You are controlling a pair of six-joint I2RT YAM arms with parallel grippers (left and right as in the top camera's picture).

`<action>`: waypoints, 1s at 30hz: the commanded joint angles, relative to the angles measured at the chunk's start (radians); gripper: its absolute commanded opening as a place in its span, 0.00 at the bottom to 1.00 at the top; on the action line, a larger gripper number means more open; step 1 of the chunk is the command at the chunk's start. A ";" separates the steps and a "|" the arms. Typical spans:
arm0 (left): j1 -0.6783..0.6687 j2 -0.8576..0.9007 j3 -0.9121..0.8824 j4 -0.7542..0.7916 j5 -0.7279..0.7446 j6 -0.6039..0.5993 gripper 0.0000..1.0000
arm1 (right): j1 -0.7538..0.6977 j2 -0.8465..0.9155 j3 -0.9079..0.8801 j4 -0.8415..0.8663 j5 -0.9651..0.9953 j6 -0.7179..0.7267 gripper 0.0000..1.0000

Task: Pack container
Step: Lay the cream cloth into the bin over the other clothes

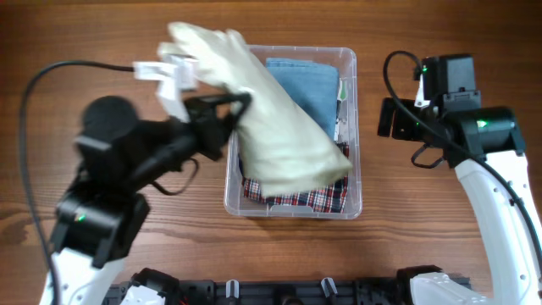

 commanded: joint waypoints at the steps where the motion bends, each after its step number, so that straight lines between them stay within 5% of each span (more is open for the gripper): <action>1: -0.105 0.105 0.011 -0.107 -0.036 0.189 0.04 | -0.064 -0.047 0.000 -0.016 0.007 0.029 1.00; 7: -0.134 0.365 0.013 -0.222 0.210 0.614 0.04 | -0.072 -0.050 -0.001 -0.022 0.000 0.024 1.00; 20: -0.190 0.388 0.242 -0.277 0.272 0.838 0.04 | -0.072 -0.050 -0.001 -0.022 0.001 0.023 1.00; 30: -0.190 0.481 0.242 -0.154 0.271 0.834 0.04 | -0.072 -0.050 -0.001 -0.023 0.001 0.022 1.00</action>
